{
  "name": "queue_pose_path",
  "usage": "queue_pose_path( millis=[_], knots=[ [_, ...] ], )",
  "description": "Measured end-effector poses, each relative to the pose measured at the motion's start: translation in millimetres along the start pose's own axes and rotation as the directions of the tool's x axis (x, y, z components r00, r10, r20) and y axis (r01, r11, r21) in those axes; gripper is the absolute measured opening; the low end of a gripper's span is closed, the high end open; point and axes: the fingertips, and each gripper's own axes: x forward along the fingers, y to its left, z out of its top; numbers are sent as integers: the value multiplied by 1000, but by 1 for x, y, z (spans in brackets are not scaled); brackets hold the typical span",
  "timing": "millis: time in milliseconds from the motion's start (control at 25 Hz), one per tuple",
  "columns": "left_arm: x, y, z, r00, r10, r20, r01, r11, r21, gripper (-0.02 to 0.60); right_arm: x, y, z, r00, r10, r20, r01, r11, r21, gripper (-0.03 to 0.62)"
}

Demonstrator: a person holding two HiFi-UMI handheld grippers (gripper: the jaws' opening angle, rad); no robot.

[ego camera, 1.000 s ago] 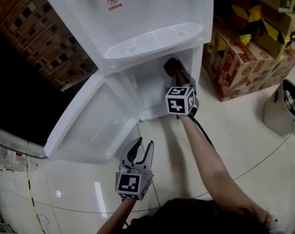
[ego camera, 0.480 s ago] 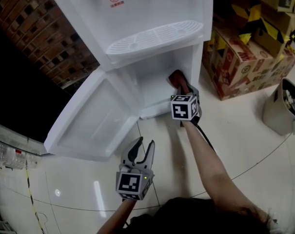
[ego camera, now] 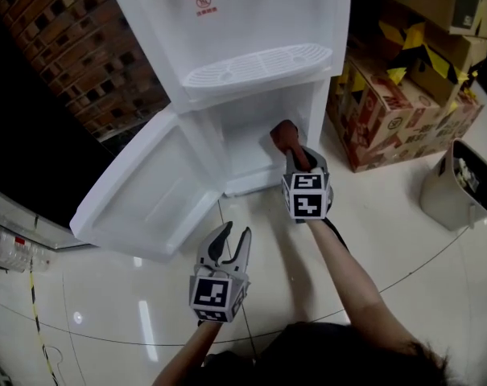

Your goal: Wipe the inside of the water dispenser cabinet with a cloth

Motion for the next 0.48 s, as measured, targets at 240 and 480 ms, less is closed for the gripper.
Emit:
queue_pose_path(
  millis=[240, 480],
  knots=[
    [11, -6, 5, 999, 11, 31, -10, 999, -40, 121, -61, 24, 2, 991, 126, 34, -126, 992, -7, 81],
    [14, -15, 4, 998, 33, 51, -30, 998, -51, 121, -118, 56, -23, 977, 212, 24, -212, 977, 21, 81]
  ],
)
